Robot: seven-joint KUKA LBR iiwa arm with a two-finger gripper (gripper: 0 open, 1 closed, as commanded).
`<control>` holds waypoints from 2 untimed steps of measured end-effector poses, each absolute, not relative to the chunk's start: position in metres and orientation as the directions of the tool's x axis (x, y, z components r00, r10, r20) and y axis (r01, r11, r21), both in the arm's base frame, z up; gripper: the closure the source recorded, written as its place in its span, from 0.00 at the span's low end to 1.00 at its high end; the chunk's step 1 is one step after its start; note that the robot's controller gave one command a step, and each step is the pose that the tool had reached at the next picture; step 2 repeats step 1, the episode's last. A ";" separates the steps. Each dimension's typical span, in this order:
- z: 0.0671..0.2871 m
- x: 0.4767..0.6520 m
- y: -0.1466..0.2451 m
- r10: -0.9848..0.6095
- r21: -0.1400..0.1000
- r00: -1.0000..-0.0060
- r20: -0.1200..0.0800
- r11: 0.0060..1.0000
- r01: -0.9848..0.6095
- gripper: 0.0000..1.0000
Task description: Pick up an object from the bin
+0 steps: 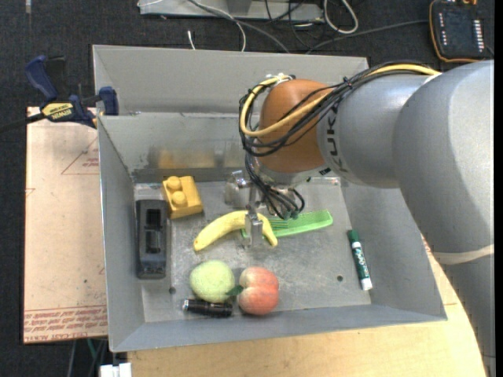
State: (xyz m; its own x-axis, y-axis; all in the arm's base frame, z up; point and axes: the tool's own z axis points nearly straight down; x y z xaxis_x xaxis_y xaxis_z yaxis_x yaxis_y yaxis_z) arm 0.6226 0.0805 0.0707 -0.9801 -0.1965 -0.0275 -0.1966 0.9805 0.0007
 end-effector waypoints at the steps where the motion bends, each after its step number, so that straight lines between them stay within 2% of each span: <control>1: 0.073 0.623 0.071 -0.196 0.002 -0.980 -0.010 0.981 -0.196 1.00; 2: 0.073 0.623 0.071 -0.196 0.002 -0.980 -0.010 0.981 -0.196 1.00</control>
Offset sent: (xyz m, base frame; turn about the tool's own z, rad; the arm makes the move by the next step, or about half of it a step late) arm 0.0000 0.0000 0.0000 0.0000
